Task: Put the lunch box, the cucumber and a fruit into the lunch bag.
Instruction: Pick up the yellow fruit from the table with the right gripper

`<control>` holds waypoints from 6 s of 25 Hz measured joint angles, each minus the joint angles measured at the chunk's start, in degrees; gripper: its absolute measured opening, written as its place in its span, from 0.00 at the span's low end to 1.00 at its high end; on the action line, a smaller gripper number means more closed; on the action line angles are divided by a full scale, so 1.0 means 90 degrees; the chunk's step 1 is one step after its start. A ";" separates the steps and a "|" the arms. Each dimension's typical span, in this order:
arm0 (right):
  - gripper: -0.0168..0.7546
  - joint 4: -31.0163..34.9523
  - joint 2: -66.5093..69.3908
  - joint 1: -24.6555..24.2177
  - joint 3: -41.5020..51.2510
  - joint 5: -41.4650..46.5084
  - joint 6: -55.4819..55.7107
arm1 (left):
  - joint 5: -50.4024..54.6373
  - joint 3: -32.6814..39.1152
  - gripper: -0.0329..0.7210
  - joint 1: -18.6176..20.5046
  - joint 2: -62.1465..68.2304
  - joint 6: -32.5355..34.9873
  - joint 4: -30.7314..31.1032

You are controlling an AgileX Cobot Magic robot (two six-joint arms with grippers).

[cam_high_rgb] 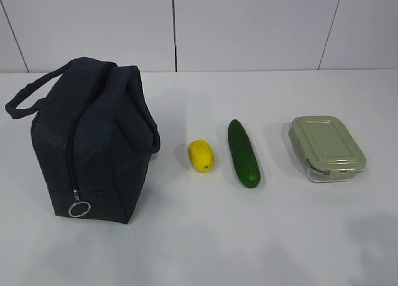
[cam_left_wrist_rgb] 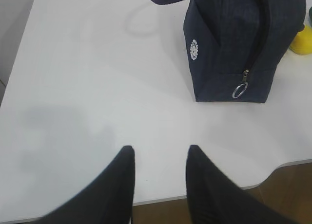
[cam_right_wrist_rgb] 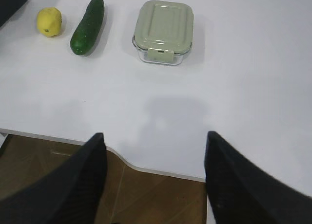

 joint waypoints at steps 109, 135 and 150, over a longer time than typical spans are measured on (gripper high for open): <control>0.79 0.4164 1.4256 -0.2408 -0.7112 0.0308 -0.3856 | 0.0000 0.0000 0.36 0.0000 0.0000 0.0000 -0.0012; 0.76 0.4791 1.4726 -0.2392 -0.7170 0.0322 -0.4397 | 0.0000 0.0000 0.36 0.0000 0.0000 0.0000 -0.0012; 0.70 0.4816 1.4729 -0.2280 -0.7170 0.0347 -0.4209 | 0.0000 0.0000 0.36 0.0000 0.0000 0.0000 -0.0012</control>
